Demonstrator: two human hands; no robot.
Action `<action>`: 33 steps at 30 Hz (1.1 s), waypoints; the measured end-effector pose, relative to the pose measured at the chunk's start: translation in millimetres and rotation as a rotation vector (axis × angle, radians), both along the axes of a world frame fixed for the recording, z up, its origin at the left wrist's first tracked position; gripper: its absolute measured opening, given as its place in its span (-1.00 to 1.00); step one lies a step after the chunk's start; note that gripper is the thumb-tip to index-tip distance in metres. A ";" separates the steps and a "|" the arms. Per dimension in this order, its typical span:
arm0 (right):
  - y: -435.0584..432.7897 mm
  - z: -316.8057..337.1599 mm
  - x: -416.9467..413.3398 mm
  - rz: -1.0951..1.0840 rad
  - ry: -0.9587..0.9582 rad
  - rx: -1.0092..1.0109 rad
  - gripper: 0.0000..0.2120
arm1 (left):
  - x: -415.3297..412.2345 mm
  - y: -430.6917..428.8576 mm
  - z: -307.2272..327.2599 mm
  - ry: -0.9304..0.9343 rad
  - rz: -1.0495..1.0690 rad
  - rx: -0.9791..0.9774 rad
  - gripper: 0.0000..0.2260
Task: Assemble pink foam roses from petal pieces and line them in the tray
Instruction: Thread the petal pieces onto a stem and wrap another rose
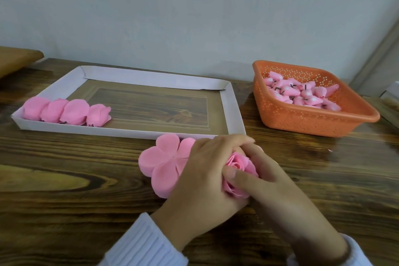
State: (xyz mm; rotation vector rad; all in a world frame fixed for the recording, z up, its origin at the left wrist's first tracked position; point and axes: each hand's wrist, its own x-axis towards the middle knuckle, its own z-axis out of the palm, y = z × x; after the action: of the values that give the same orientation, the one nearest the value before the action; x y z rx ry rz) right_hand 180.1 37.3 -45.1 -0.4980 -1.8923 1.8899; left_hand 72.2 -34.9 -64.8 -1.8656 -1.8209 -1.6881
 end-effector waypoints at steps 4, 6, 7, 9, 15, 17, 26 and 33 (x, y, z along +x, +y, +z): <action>0.5 4.1 1.4 0.124 0.061 -0.126 -0.50 | 0.8 0.0 1.4 -0.157 -0.072 0.028 -0.49; 0.8 4.0 0.1 0.173 0.111 -0.263 -0.44 | 0.2 -1.0 3.9 -0.276 -0.094 0.106 -0.59; 1.8 3.4 -1.7 0.157 0.104 -0.336 -0.47 | 0.1 -1.4 5.5 -0.328 -0.087 0.129 -0.62; 4.5 -1.9 -6.0 0.097 0.049 -0.413 -0.59 | 0.8 -1.5 7.8 -0.414 -0.062 0.159 -0.65; 0.0 -11.4 -12.5 0.197 0.126 -0.664 -0.58 | 1.6 1.6 12.5 -0.715 -0.130 0.153 -0.73; 0.2 -13.8 -12.9 0.270 0.170 -0.726 -0.52 | 2.0 0.9 13.5 -0.747 -0.139 0.145 -0.72; -3.9 -15.5 -17.1 0.197 0.150 -0.644 -0.70 | -1.3 -1.9 8.4 -0.821 -0.280 -0.145 -0.66; -8.4 -15.4 -20.0 0.175 0.114 -0.579 -0.56 | -1.6 0.5 8.2 -0.758 -0.206 -0.026 -0.90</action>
State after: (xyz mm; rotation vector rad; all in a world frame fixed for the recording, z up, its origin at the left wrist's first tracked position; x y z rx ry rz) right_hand 160.1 28.8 -60.5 -0.3879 -1.3333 2.5288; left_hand 70.6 -34.4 -56.6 -1.5714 -1.8835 -2.7330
